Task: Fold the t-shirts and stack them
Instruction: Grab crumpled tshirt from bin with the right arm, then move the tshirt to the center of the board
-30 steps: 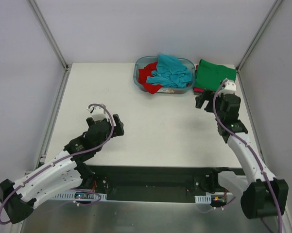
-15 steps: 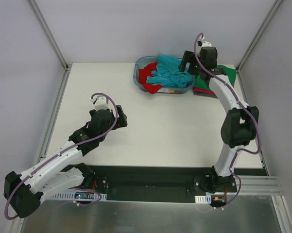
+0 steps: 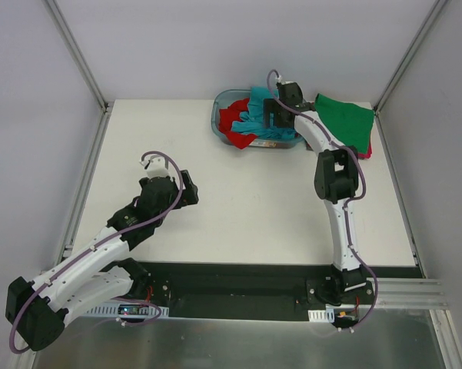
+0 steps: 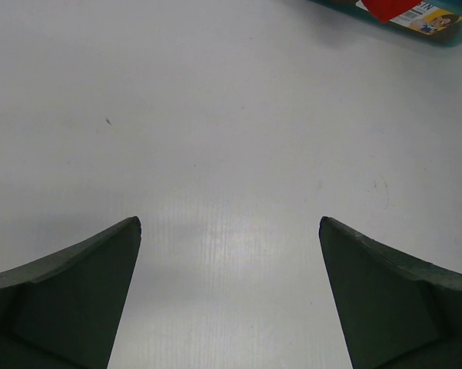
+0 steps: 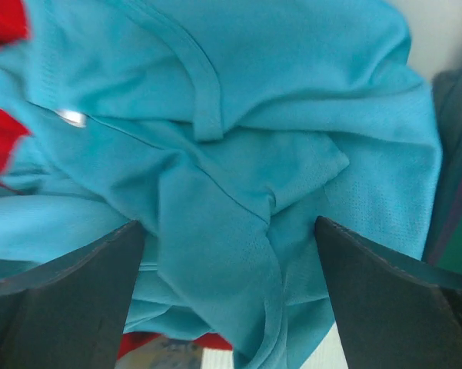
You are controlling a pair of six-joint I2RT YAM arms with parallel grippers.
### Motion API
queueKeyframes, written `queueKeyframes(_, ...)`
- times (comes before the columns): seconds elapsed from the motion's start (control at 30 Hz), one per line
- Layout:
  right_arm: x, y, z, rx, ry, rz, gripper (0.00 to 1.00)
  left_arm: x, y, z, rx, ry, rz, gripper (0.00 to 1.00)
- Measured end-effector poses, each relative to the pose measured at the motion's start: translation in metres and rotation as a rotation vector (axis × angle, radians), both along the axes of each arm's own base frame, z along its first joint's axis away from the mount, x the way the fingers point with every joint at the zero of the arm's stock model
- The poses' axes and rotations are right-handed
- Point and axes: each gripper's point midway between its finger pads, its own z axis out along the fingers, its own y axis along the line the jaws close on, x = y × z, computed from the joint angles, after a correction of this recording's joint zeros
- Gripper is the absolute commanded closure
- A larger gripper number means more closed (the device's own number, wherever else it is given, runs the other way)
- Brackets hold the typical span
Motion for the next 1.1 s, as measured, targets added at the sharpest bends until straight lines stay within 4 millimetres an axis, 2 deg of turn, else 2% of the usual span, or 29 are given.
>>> queueKeyframes(0.07,-0.003,-0.005,-0.021,-0.027,0.041,-0.005,0.35,0.000,-0.001,0.000,-0.003,0.002,-0.005,0.01)
queueKeyframes(0.13,-0.004,-0.008,-0.033,-0.041,0.064,-0.003,0.59,-0.001,-0.002,-0.001,-0.006,0.004,-0.011,0.01)
queueKeyframes(0.27,-0.003,-0.009,-0.036,-0.038,0.068,-0.005,0.99,-0.002,0.001,-0.006,-0.001,0.013,-0.008,0.01)
queueKeyframes(0.5,0.007,-0.002,-0.017,0.003,0.007,-0.003,0.99,-0.003,0.002,-0.003,-0.013,0.002,-0.006,0.01)
queueKeyframes(0.6,0.011,0.005,0.010,0.045,-0.046,0.011,0.99,-0.005,0.003,0.000,-0.023,-0.011,-0.008,0.01)
queueKeyframes(0.73,0.008,0.019,0.077,0.105,-0.153,0.056,0.99,-0.009,0.003,0.003,-0.044,-0.026,-0.022,0.01)
queueKeyframes(0.8,-0.003,0.030,0.126,0.127,-0.230,0.099,0.99,-0.011,0.004,0.004,-0.051,-0.035,-0.023,0.01)
queueKeyframes(0.87,-0.022,0.044,0.184,0.142,-0.325,0.152,0.99,-0.013,0.005,0.004,-0.058,-0.042,-0.025,0.01)
queueKeyframes(0.97,-0.067,0.074,0.278,0.177,-0.500,0.249,0.99,-0.015,0.006,0.007,-0.070,-0.056,-0.028,0.01)
queueKeyframes(1.0,-0.091,0.088,0.315,0.200,-0.567,0.295,0.99,-0.016,0.006,0.007,-0.076,-0.062,-0.029,0.01)
queueKeyframes(1.03,-0.117,0.093,0.354,0.226,-0.643,0.330,0.99,-0.018,0.007,0.007,-0.079,-0.065,-0.030,0.01)
queueKeyframes(1.1,-0.171,0.118,0.405,0.290,-0.738,0.431,0.99,-0.020,0.008,0.007,-0.091,-0.071,-0.034,0.01)
